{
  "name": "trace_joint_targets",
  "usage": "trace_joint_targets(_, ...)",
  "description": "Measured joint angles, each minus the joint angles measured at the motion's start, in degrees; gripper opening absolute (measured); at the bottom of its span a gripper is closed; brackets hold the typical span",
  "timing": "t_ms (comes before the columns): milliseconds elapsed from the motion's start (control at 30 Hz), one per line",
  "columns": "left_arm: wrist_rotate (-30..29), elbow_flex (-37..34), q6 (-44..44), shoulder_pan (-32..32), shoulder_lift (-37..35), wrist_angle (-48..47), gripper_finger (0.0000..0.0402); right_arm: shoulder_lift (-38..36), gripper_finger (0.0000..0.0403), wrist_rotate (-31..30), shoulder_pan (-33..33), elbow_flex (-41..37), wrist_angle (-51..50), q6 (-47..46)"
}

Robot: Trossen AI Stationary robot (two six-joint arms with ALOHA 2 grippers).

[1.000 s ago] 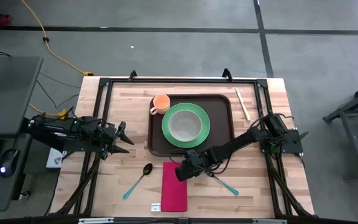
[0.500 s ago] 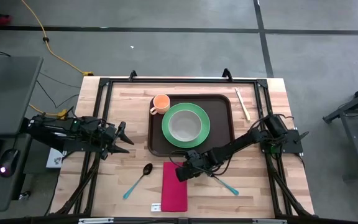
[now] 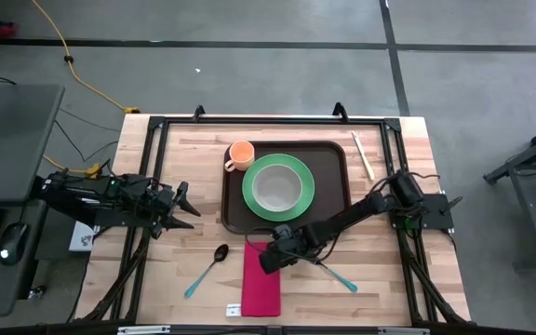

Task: Set up tray
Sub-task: Put the red napkin on the brown serving tray to the right of the green plate

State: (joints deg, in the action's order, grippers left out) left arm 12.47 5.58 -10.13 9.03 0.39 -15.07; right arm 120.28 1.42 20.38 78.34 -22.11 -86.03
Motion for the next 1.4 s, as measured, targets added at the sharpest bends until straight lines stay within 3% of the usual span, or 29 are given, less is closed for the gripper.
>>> trace_joint_targets(733, -0.04, -0.09, 0.0, 0.0, 0.0, -0.07, 0.023, 0.4, 0.0, -3.47, -0.15, 9.09, -10.67, 3.66)
trace_joint_targets(1400, -0.04, -0.09, 0.0, 0.0, 0.01, -0.05, 0.023, 0.16, 0.0, -3.32, -0.09, 20.78, -30.81, 6.61)
